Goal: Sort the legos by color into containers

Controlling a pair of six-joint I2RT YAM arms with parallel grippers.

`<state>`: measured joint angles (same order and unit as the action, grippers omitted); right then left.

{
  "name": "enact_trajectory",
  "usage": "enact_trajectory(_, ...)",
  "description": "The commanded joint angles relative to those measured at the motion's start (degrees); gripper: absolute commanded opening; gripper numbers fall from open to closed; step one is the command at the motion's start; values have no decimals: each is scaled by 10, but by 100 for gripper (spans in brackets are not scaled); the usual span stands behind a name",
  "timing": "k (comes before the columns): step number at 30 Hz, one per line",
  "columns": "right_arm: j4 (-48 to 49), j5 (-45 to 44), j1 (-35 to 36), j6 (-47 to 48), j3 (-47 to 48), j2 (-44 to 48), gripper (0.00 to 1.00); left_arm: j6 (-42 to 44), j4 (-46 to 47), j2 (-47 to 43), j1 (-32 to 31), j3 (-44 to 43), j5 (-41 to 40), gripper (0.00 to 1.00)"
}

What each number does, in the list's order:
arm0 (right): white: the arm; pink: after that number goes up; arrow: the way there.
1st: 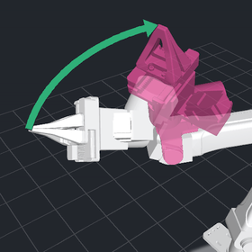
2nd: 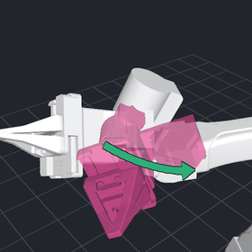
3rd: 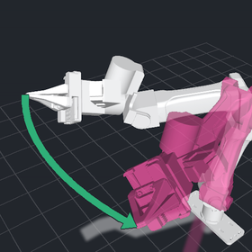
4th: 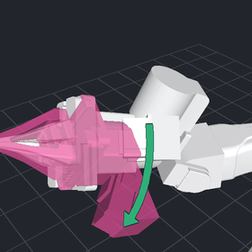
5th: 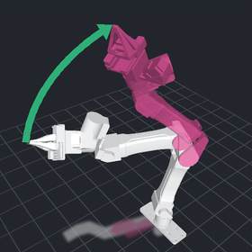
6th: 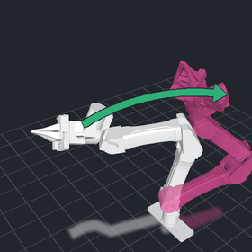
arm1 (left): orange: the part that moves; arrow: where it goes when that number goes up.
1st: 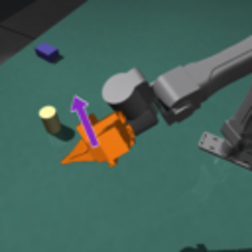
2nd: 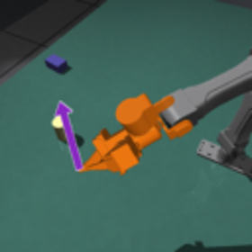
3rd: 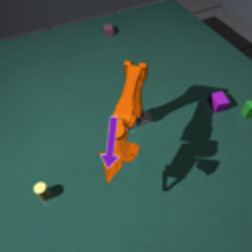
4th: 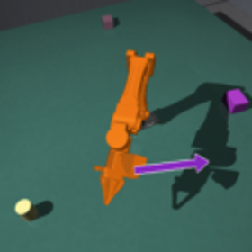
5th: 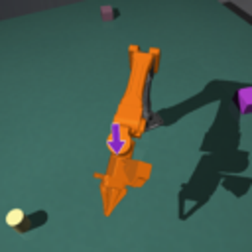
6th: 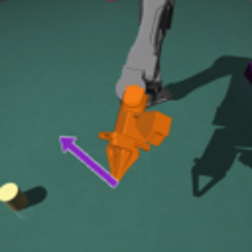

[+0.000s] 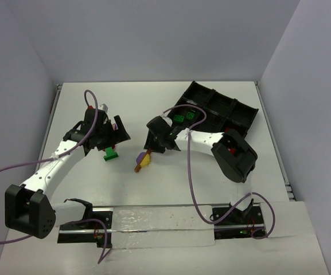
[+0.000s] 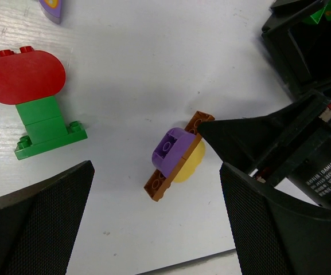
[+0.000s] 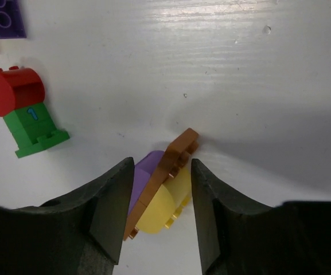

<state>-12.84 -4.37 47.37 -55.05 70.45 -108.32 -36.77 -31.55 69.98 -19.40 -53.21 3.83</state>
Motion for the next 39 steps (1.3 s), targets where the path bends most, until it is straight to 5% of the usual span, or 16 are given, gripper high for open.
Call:
enact_trajectory(1,0,-24,-1,-11,37,-27,49,19,1,2,2,-21,-7,99)
enact_trajectory(7,-4,-15,-4,-17,45,-42,37,26,0,8,2,-24,-14,99)
enact_trajectory(15,-7,-20,-6,-12,47,-26,0,28,3,15,2,-22,-11,99)
enact_trajectory(25,-17,-23,-14,37,87,22,0,44,72,20,2,18,186,99)
enact_trajectory(39,-19,9,-29,50,110,56,0,-3,159,32,8,72,279,99)
